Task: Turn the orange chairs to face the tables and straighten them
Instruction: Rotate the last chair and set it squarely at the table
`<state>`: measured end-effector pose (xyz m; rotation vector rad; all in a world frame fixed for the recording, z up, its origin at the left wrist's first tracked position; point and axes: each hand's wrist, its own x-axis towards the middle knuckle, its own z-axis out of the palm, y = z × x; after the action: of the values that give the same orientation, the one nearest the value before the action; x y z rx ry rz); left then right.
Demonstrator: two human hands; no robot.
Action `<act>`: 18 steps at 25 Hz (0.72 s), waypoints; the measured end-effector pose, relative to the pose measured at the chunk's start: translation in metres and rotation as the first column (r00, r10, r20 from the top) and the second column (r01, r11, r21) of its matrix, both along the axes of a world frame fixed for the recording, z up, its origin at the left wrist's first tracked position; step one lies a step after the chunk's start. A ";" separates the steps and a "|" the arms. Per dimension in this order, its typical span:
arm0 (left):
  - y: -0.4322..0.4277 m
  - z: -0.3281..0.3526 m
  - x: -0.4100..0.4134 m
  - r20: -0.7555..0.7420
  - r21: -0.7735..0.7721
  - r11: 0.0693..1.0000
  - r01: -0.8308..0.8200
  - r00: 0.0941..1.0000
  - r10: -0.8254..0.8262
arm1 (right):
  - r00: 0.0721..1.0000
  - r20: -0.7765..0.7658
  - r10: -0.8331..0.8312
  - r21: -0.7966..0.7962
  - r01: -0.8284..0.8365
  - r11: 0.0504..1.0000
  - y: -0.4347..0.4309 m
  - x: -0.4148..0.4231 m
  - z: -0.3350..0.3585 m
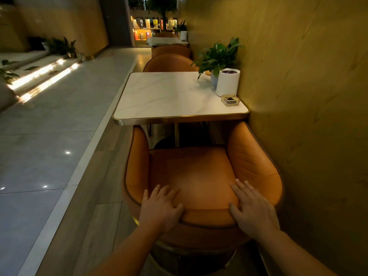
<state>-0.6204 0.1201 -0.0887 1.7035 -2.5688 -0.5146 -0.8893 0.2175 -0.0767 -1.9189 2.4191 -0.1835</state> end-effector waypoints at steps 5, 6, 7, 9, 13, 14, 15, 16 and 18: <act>0.006 0.000 0.002 0.001 -0.003 0.999 -0.038 0.999 0.038 | 0.998 0.056 -0.040 0.024 0.039 0.999 0.001 0.003 0.003; 0.006 -0.001 0.002 0.002 0.002 0.999 -0.041 0.999 0.041 | 0.997 0.059 -0.039 0.027 0.038 0.999 0.001 0.004 0.002; 0.005 -0.001 0.002 0.000 0.007 0.999 -0.041 0.999 0.041 | 0.998 0.057 -0.039 0.027 0.037 0.999 0.001 0.003 0.002; 0.004 -0.001 0.001 0.000 0.014 0.999 -0.040 0.999 0.040 | 0.997 0.063 -0.037 0.030 0.035 0.999 0.001 0.002 0.002; 0.003 -0.004 0.002 -0.002 0.016 0.999 -0.036 0.999 0.036 | 0.996 0.080 -0.038 0.043 0.034 0.998 -0.001 0.001 0.003; 0.002 -0.005 0.002 -0.001 0.021 0.999 -0.032 0.999 0.032 | 0.996 0.084 -0.037 0.047 0.033 0.998 -0.001 0.001 0.003; 0.002 -0.005 0.002 -0.002 0.027 0.999 -0.031 1.000 0.031 | 0.995 0.091 -0.037 0.050 0.032 0.998 -0.001 0.001 0.003; 0.001 -0.005 0.002 -0.005 0.033 0.999 -0.030 1.000 0.030 | 0.995 0.095 -0.037 0.052 0.032 0.998 -0.001 0.001 0.003; 0.000 -0.004 0.002 -0.004 0.043 0.999 -0.028 1.000 0.029 | 0.995 0.095 -0.038 0.055 0.033 0.998 -0.001 0.001 0.004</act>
<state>-0.6179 0.1199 -0.0931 1.7476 -2.5447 -0.5763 -0.8882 0.2160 -0.0728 -1.8028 2.3724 -0.2049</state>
